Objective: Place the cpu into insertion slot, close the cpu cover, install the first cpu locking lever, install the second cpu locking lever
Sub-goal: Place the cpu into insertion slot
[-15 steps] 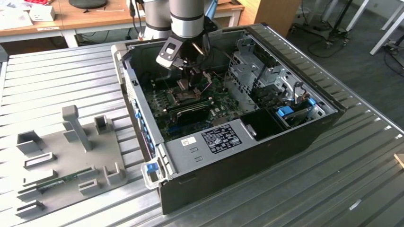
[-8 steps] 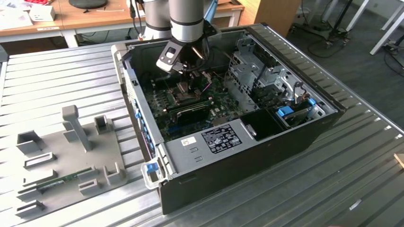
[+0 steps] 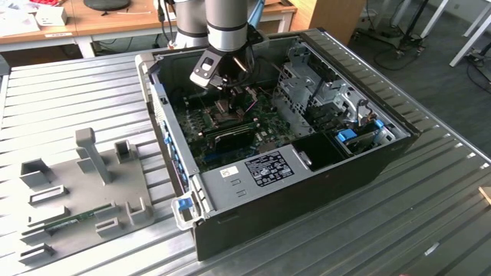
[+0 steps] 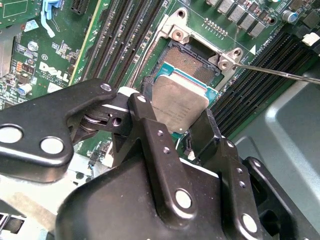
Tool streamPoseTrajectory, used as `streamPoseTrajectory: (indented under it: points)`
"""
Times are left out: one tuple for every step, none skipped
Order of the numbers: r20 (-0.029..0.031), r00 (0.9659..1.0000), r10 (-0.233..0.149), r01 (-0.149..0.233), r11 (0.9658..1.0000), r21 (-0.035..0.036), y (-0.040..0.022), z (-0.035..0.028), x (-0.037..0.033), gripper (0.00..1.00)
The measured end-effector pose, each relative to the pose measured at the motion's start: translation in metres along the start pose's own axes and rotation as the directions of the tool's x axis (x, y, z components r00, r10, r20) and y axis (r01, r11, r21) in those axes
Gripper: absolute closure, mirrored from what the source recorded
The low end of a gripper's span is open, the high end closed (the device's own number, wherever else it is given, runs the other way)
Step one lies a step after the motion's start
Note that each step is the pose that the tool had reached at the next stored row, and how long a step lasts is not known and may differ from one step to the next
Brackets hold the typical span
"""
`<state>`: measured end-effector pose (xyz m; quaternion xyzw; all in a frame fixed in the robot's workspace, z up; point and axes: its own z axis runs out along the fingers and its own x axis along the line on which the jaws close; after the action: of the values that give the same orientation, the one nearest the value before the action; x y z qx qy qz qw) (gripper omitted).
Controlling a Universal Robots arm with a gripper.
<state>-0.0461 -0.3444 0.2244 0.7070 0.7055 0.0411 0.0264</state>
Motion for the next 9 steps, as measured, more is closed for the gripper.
streamPoseTrajectory:
  points:
    - [0.0000, 1.0000, 0.000, 0.000, 1.0000, 0.0000, 0.0000, 0.0000, 0.0000, 0.46]
    - [0.0000, 1.0000, 0.000, 0.000, 1.0000, 0.0000, 0.0000, 0.0000, 0.0000, 0.46]
    - [0.0000, 1.0000, 0.000, 0.000, 1.0000, 0.0010, 0.0000, 0.0001, 0.0000, 0.46]
    - [-0.0004, 1.0000, 0.000, 0.000, 1.0000, 0.0043, 0.0000, 0.0003, 0.0001, 0.46]
    - [-0.0004, 1.0000, 0.000, 0.000, 0.9999, 0.0104, 0.0000, 0.0004, 0.0001, 0.46]
    - [0.0000, 1.0000, 0.000, 0.000, 0.9999, 0.0152, 0.0000, 0.0003, 0.0000, 0.46]
    - [0.0002, 1.0000, 0.000, 0.000, 0.9999, 0.0167, 0.0000, 0.0002, 0.0000, 0.46]
    - [0.0002, 1.0000, 0.000, 0.000, 0.9999, 0.0171, -0.0001, 0.0002, 0.0000, 0.46]
    - [0.0002, 1.0000, 0.000, 0.000, 0.9998, 0.0174, -0.0001, 0.0002, 0.0000, 0.46]
